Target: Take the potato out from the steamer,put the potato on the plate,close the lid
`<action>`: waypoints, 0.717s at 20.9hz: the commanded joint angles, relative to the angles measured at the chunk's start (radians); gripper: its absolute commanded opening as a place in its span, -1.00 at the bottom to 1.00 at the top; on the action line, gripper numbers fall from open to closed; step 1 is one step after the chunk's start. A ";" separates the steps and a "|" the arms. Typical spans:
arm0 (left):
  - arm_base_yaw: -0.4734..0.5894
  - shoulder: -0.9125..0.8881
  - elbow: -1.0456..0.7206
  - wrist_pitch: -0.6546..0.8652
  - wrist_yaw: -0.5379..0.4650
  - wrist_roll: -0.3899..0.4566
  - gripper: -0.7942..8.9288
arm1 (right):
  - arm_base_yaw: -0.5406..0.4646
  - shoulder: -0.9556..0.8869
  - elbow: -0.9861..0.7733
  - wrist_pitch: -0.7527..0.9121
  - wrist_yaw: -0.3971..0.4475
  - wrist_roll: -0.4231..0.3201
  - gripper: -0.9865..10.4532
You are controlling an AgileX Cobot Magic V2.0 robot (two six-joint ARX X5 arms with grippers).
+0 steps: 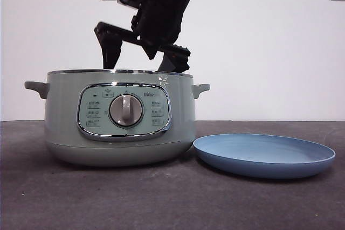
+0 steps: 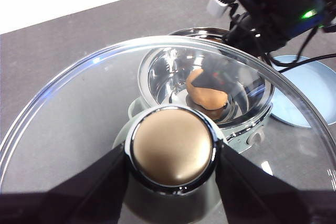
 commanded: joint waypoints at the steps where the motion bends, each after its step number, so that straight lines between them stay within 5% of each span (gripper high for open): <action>1: 0.003 -0.012 0.021 0.040 0.005 -0.007 -0.85 | 0.008 0.035 0.003 0.014 0.005 -0.004 0.22; 9: 0.003 -0.012 0.021 0.040 0.005 0.002 -0.85 | 0.013 0.097 0.003 0.016 0.031 0.003 0.20; 15: 0.003 -0.012 0.021 0.040 0.005 0.005 -0.85 | 0.013 0.104 0.003 -0.004 0.031 0.003 -0.49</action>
